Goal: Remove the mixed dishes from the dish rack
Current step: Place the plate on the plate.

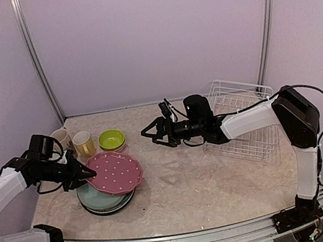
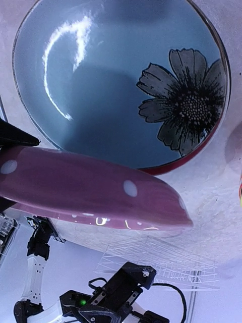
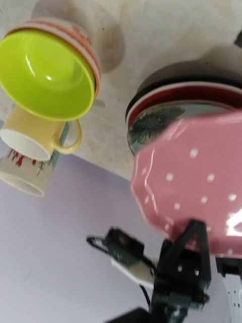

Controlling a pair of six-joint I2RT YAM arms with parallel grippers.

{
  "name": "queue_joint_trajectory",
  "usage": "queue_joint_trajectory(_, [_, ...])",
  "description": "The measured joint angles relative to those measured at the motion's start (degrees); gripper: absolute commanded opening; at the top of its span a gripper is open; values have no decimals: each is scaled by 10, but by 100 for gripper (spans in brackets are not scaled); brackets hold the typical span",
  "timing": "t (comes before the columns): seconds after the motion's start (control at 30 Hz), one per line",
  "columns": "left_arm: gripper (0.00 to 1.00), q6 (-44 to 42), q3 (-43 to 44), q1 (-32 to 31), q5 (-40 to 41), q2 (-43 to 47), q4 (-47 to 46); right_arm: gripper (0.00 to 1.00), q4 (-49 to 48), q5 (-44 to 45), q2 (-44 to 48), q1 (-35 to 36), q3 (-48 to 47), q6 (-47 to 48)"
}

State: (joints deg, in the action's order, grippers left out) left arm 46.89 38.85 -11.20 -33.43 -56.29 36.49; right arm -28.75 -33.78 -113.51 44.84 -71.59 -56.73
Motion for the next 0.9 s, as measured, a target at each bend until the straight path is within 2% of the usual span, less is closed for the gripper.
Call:
queue_joint_trajectory(0.2, [0, 14, 0, 13, 66, 67, 84, 94, 16, 4, 0, 0, 0, 10])
queue_joint_trajectory(0.37, [0, 27, 0, 17, 111, 91, 117, 95, 20, 6, 0, 0, 0, 16])
queue_joint_trajectory(0.9, [0, 31, -27, 38, 135, 85, 92, 95, 54, 27, 10, -4, 0, 46])
